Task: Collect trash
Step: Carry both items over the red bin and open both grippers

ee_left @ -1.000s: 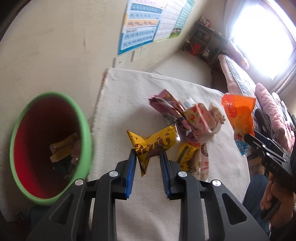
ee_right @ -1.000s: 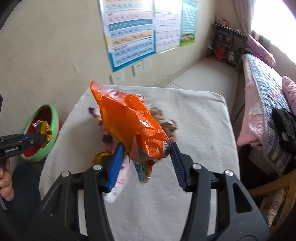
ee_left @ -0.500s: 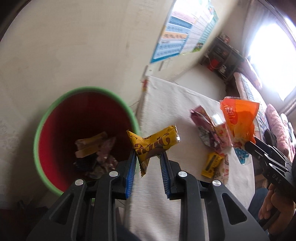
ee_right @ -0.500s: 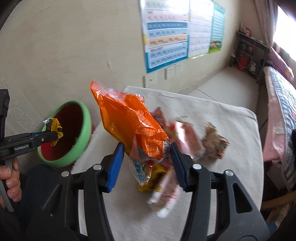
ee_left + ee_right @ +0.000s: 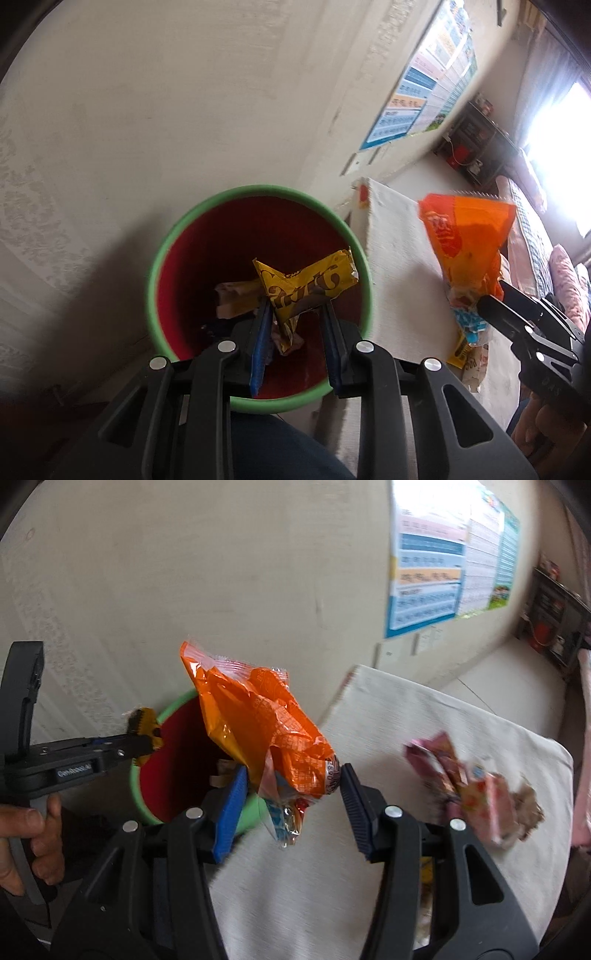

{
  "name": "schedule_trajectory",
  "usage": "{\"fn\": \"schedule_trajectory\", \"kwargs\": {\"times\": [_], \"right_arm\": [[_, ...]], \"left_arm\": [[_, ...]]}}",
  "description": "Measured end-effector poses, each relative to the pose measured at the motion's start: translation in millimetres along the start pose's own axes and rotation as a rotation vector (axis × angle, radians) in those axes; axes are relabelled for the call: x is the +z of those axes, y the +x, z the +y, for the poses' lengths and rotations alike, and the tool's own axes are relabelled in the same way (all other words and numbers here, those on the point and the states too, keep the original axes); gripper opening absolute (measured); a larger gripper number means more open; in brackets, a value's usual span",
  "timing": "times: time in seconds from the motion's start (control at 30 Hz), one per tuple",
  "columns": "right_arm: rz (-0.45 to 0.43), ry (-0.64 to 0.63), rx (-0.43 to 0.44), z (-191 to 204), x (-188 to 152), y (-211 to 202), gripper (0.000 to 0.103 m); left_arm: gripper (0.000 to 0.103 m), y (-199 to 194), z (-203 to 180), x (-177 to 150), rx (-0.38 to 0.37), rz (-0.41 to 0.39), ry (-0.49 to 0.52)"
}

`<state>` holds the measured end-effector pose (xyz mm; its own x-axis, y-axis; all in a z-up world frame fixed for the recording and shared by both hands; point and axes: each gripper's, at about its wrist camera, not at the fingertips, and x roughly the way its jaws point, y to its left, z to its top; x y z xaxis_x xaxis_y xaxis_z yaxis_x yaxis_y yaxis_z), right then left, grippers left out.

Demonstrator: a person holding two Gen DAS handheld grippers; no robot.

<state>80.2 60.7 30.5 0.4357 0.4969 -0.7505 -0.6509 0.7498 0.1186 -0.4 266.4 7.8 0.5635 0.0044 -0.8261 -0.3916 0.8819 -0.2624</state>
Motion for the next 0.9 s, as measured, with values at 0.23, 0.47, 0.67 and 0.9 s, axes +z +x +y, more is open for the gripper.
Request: {"fn": "schedule_trajectory", "kwargs": {"times": [0.23, 0.47, 0.67, 0.9], "right_arm": [[0.023, -0.039, 0.043, 31, 12, 25, 0.05], [0.071, -0.055, 0.065, 46, 10, 50, 0.051], [0.099, -0.06, 0.066, 50, 8, 64, 0.052], [0.108, -0.074, 0.082, 54, 17, 74, 0.058]], "left_arm": [[0.025, -1, 24, -1, 0.005, 0.002, -0.026], [0.025, 7, 43, -5, -0.016, 0.007, -0.071], [0.026, 14, 50, -10, -0.026, 0.019, -0.091], [0.037, 13, 55, -6, -0.024, 0.011, -0.099]]}}
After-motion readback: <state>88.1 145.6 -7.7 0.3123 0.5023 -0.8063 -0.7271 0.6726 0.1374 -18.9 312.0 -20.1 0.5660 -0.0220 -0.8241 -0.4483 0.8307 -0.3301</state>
